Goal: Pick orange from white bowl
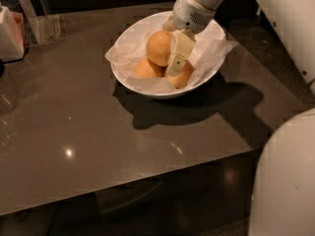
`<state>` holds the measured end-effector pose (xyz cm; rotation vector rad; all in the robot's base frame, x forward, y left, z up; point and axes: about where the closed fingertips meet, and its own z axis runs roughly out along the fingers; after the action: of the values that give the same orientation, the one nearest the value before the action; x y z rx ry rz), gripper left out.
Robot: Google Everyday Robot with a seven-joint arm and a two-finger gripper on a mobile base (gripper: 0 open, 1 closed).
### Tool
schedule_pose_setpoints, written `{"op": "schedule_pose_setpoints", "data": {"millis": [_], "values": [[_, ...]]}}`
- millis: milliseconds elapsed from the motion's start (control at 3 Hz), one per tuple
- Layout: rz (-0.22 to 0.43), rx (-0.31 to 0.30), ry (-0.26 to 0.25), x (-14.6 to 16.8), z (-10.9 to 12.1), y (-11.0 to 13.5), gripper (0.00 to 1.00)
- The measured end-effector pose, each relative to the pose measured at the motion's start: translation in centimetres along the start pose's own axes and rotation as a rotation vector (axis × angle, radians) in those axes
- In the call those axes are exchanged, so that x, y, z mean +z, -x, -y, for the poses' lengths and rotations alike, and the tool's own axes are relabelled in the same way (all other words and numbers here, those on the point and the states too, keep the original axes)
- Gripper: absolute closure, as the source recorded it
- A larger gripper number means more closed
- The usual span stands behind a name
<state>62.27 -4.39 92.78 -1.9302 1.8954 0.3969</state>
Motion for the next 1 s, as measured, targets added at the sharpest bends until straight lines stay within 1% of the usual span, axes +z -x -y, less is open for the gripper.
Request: {"op": "schedule_pose_setpoints", "data": {"millis": [333,667,1000], "values": [[0.000,-0.003,0.023,1.66,1.10,0.45,0.00],[0.007,-0.004,0.011,1.83,1.42,0.67,0.19],[0.007,-0.004,0.011,1.83,1.42,0.67,0.42]]}}
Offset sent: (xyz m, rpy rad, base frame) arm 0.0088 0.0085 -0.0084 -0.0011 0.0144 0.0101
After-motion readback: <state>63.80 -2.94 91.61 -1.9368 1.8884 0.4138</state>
